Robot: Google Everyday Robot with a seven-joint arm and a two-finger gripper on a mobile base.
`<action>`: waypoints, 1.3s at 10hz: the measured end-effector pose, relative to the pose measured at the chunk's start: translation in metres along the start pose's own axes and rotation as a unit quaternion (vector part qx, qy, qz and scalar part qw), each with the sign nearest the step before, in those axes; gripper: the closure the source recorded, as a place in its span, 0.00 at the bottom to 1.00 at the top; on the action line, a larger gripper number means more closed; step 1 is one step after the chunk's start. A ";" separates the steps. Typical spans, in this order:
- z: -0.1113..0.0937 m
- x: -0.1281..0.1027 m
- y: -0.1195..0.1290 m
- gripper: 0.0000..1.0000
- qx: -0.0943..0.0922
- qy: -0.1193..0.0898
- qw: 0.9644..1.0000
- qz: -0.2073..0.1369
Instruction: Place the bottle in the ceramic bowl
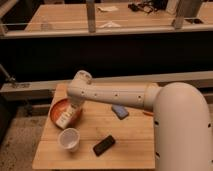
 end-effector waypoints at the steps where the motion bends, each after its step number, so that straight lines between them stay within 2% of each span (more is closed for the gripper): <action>1: 0.000 0.000 0.000 0.69 0.000 0.000 1.000 -0.001; 13: 0.000 -0.001 0.000 0.69 -0.002 0.000 1.000 -0.006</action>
